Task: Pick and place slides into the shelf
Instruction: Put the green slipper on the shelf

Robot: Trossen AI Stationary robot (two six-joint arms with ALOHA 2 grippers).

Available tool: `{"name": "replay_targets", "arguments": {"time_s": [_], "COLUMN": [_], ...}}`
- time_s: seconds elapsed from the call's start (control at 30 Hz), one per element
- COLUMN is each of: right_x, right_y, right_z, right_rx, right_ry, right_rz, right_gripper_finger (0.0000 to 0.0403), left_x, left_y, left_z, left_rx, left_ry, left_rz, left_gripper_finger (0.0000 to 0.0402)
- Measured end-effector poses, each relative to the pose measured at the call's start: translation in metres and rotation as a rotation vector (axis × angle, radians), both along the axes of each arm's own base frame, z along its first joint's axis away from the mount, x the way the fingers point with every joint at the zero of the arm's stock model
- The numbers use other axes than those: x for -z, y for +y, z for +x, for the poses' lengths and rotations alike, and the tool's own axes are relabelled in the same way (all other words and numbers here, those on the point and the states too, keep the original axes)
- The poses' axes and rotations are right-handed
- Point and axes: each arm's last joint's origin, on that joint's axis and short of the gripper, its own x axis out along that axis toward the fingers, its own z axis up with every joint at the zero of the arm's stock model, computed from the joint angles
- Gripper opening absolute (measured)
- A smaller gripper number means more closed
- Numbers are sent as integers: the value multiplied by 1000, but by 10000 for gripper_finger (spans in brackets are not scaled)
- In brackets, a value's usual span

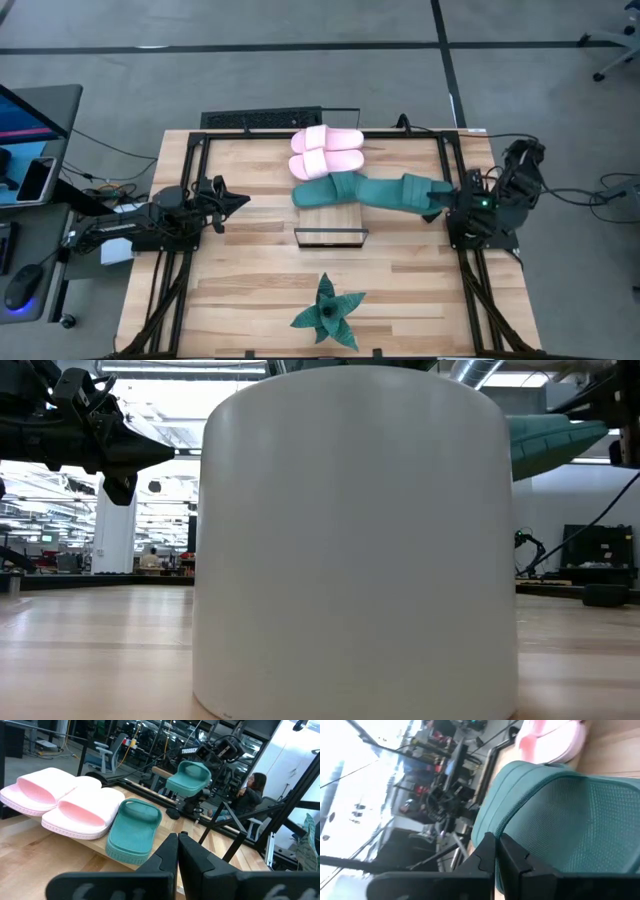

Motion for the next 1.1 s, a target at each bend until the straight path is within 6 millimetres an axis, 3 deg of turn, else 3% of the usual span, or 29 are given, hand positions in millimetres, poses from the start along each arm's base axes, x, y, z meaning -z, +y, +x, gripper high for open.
{"name": "replay_targets", "arguments": {"time_s": [0.57,1.1], "right_x": [-2,-19], "right_y": [1,11], "right_z": [0,22], "right_rx": [-73,-20], "right_ry": [-42,-79], "right_rz": [31,4], "right_gripper_finger": [0,0], "left_x": [0,0], "left_y": [0,0], "left_z": [0,0], "left_rx": [0,0], "left_ry": [-1,0], "left_rz": [0,0], "left_gripper_finger": [0,0]}}
